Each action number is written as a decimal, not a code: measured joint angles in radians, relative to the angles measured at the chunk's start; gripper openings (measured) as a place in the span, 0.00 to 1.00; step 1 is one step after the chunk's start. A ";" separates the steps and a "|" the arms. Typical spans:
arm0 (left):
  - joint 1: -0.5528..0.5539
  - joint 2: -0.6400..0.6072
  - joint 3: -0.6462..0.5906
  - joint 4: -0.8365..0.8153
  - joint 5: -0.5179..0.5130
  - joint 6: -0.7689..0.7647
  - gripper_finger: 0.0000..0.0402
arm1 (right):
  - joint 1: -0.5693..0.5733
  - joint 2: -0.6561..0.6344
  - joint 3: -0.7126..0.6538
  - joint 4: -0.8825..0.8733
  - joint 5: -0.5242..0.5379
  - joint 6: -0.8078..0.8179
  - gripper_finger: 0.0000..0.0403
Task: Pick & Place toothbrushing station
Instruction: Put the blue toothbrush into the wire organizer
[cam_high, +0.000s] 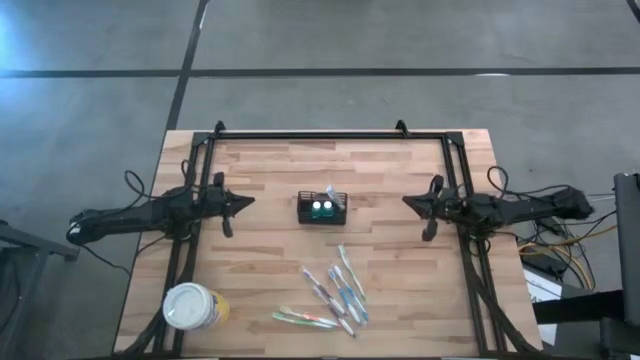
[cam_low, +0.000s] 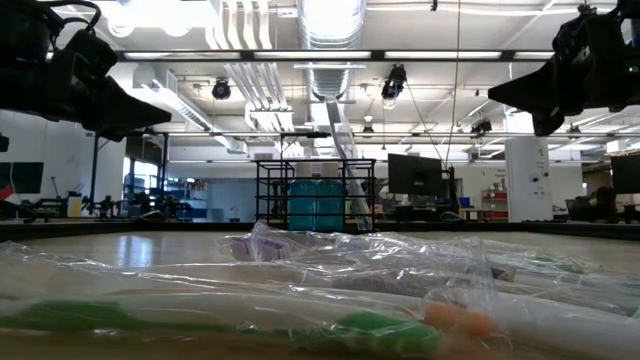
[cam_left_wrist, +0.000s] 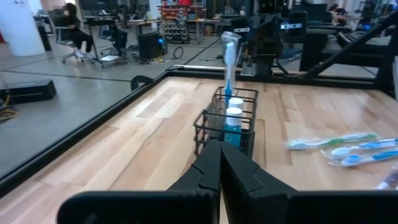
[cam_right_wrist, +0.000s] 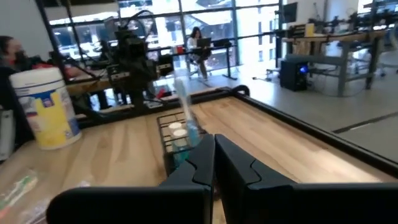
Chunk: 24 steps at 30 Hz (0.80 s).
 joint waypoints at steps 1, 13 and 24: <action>0.000 0.000 0.000 0.000 0.005 0.000 0.01 | 0.013 0.041 0.000 0.049 0.001 -0.001 0.02; 0.000 0.000 0.000 0.005 0.010 0.007 0.01 | 0.332 0.709 0.478 -0.276 0.425 0.252 0.02; 0.000 0.000 0.000 0.001 0.014 -0.038 0.01 | 0.405 1.318 1.110 -0.847 0.221 0.751 0.02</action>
